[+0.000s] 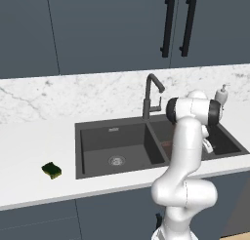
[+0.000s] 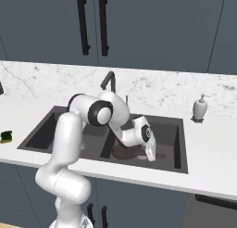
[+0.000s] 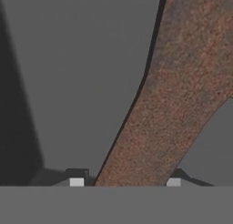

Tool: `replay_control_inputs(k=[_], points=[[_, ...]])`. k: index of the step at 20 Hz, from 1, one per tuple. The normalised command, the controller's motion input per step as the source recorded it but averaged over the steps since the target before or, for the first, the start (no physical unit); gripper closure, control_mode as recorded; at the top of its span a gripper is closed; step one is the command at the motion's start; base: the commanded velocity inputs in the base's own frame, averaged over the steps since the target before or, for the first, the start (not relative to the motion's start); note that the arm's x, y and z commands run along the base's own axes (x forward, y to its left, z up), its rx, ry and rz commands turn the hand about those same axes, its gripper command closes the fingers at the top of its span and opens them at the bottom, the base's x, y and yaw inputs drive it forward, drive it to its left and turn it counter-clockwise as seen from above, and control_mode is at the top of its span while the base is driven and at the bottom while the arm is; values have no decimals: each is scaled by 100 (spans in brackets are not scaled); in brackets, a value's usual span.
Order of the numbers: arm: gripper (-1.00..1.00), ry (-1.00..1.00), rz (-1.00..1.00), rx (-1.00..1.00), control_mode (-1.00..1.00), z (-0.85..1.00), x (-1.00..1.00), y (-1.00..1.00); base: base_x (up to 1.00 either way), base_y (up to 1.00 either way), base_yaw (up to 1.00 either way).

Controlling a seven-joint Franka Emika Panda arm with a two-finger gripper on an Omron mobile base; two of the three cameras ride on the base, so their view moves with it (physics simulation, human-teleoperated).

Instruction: Pick the pan and sponge and place them into the sink. Then turn on the water.

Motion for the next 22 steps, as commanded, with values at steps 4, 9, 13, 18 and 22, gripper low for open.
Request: replay_control_inputs(k=[4,9,13,18,22], points=[[100,0,0,0,-100,-25,1,-1,0,0,0],[100,1,0,0,-100,-26,0,-4,0,0,0],[-100,2,0,0,-100,-10,0,-1,0,0,0],[-100,0,0,0,-100,11,0,-3,0,0,0],[-100,-7,0,1,-100,26,-9,-3,0,0,0]])
